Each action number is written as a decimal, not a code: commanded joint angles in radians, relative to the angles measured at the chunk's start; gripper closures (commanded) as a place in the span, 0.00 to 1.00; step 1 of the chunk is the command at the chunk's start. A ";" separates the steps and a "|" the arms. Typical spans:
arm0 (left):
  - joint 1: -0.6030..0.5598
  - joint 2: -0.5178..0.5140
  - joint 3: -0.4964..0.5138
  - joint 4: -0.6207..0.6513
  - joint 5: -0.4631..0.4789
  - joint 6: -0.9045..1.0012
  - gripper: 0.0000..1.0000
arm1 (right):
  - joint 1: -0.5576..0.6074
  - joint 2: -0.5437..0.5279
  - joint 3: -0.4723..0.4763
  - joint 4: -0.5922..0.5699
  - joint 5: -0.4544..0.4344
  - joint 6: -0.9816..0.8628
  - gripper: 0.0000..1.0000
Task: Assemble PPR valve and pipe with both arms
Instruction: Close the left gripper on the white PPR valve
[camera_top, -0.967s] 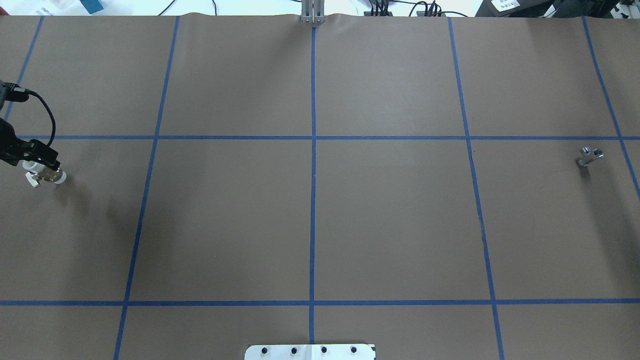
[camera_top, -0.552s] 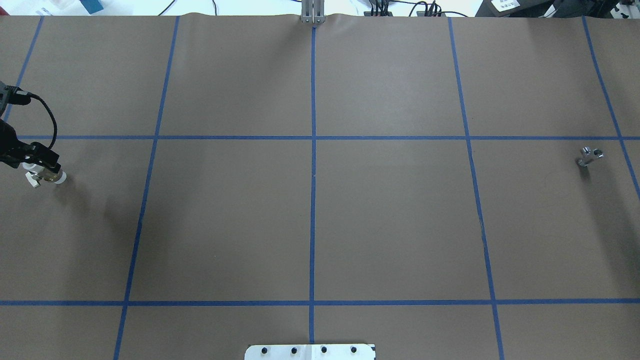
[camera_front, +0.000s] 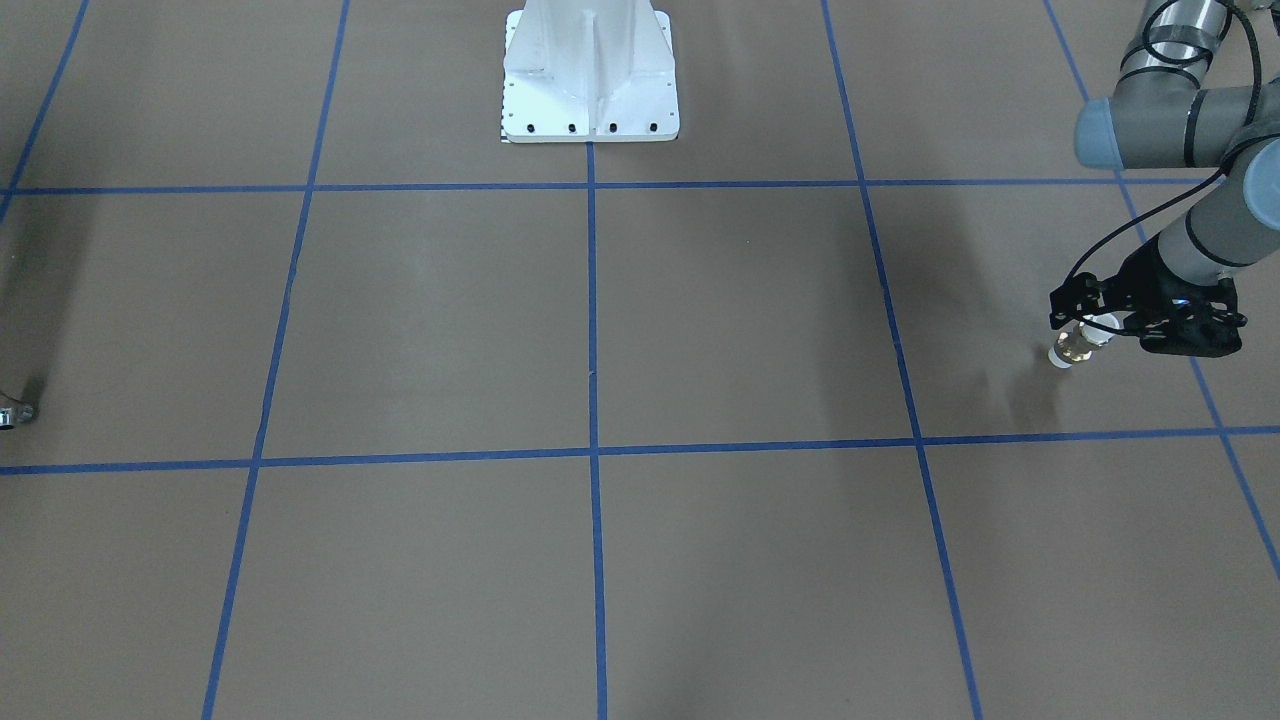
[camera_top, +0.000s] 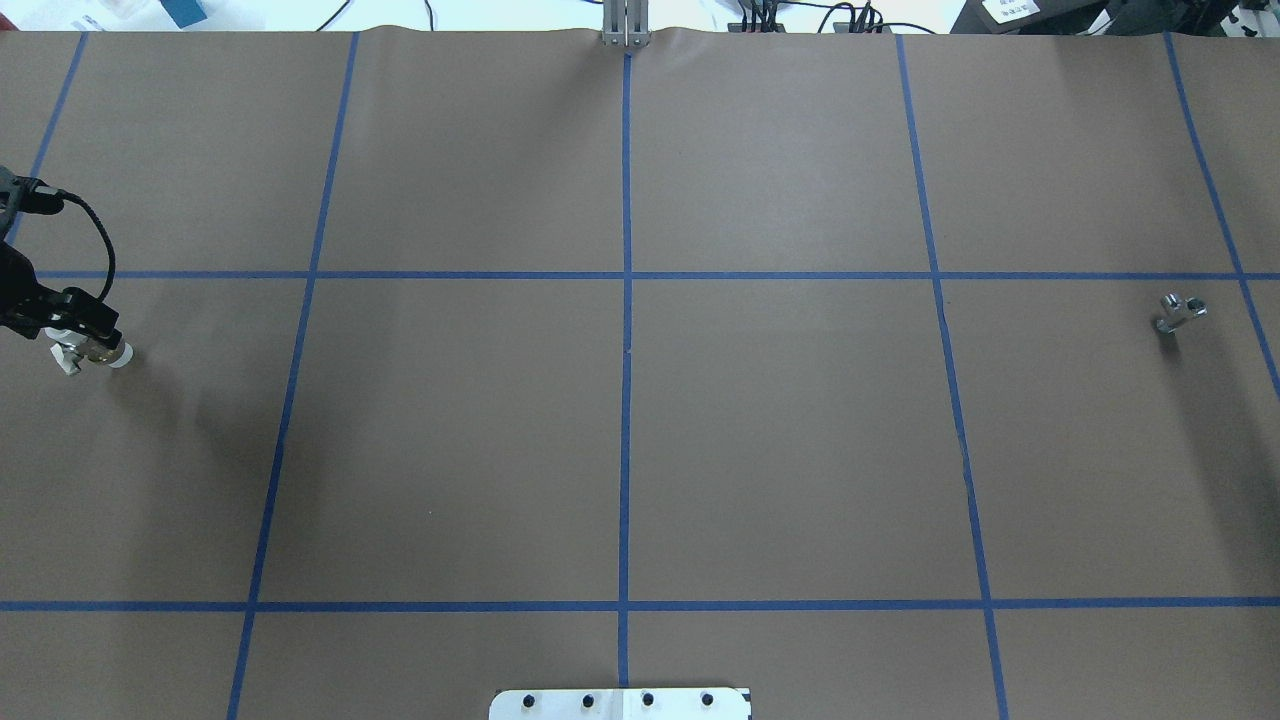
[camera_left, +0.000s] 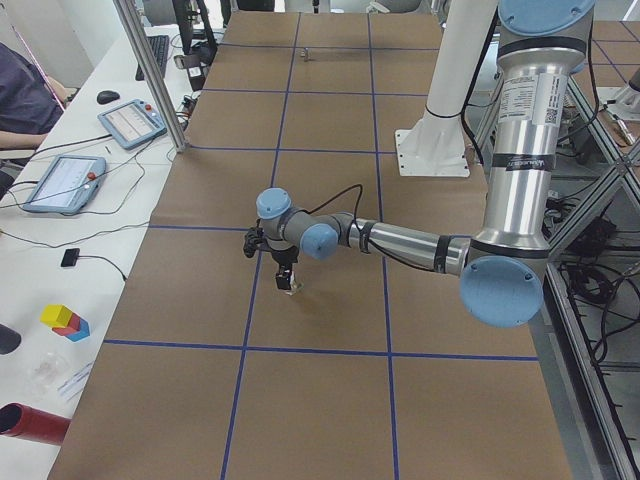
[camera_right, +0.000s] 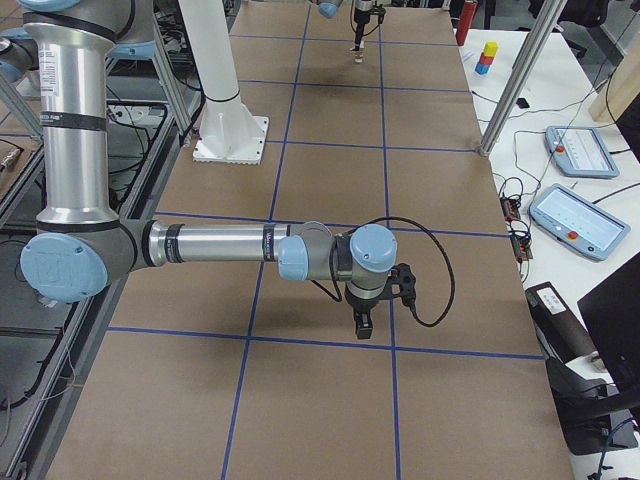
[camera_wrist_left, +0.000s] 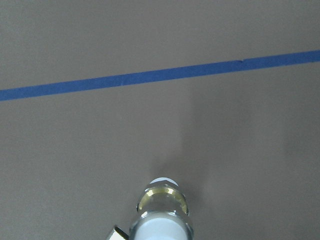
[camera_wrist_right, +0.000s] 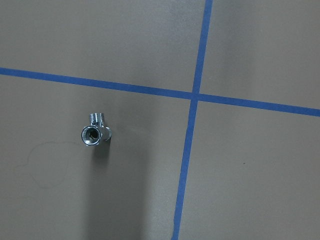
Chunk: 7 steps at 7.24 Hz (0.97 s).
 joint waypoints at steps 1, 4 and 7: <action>0.003 -0.002 0.013 -0.009 0.000 0.000 0.00 | 0.000 0.000 -0.001 0.000 0.001 0.000 0.00; 0.003 -0.002 0.011 -0.009 0.000 -0.001 0.18 | 0.000 0.002 -0.002 0.000 0.001 0.000 0.00; 0.003 -0.002 0.010 -0.008 0.000 -0.001 0.38 | 0.000 0.002 -0.002 0.000 0.004 0.001 0.00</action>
